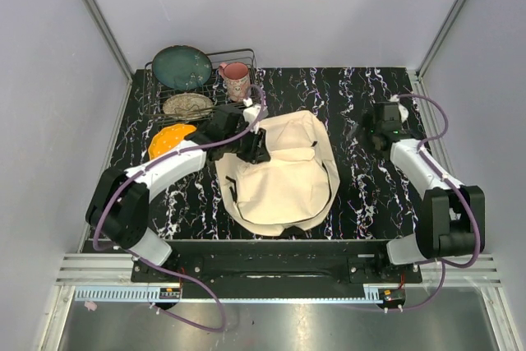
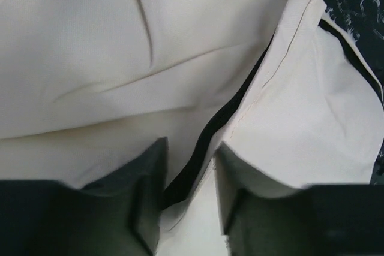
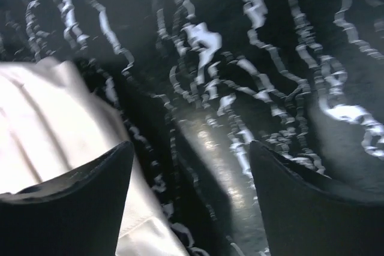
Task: Pack the student bag
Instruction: Zip the student bag at the center of the board.
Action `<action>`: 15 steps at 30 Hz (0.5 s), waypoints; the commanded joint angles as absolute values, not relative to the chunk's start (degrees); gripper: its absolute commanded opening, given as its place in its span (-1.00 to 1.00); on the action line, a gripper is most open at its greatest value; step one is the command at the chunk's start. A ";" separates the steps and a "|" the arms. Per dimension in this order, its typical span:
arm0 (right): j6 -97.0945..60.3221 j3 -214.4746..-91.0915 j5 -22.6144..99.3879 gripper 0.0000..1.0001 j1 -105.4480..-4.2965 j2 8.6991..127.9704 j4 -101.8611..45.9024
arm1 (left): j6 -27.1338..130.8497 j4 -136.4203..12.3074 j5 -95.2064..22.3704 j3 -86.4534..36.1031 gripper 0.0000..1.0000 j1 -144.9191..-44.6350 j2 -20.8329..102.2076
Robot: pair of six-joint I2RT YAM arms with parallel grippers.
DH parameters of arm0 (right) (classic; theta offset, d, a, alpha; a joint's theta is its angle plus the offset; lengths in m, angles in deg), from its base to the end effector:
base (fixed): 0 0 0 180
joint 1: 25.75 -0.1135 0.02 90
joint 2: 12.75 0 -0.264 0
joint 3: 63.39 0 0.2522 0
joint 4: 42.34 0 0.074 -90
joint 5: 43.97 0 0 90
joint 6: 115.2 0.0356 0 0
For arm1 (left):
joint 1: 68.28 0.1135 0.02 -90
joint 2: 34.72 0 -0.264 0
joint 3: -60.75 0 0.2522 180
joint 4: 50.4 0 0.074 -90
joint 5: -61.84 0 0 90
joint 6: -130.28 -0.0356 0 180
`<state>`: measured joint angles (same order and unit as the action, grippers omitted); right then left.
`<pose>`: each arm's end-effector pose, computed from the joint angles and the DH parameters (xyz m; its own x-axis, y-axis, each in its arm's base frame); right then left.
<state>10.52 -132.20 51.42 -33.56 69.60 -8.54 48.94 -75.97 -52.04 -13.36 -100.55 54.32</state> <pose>0.3018 0.0380 0.2356 -0.6337 0.4998 -0.5905 0.3667 0.8662 0.3395 0.2800 -0.1939 0.2433 -0.6556 0.2511 -0.7122 0.6573 0.6541 -0.3744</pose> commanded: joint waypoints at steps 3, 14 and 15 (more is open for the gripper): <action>6.53 -135.34 50.26 0.74 -28.91 63.39 -3.44 | 53.10 -72.17 -51.72 -9.27 0.98 -99.22 44.50; 18.54 -108.49 18.88 0.87 -29.00 46.07 -14.23 | 63.64 -77.33 -34.11 7.58 0.98 -99.22 22.43; 19.18 -106.96 18.70 0.90 -29.00 43.44 -15.03 | 65.48 -77.69 -31.52 9.71 0.98 -99.22 19.80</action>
<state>13.19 -116.17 29.86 -28.75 50.13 -9.46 57.60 -74.64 -45.50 2.26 -99.37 25.97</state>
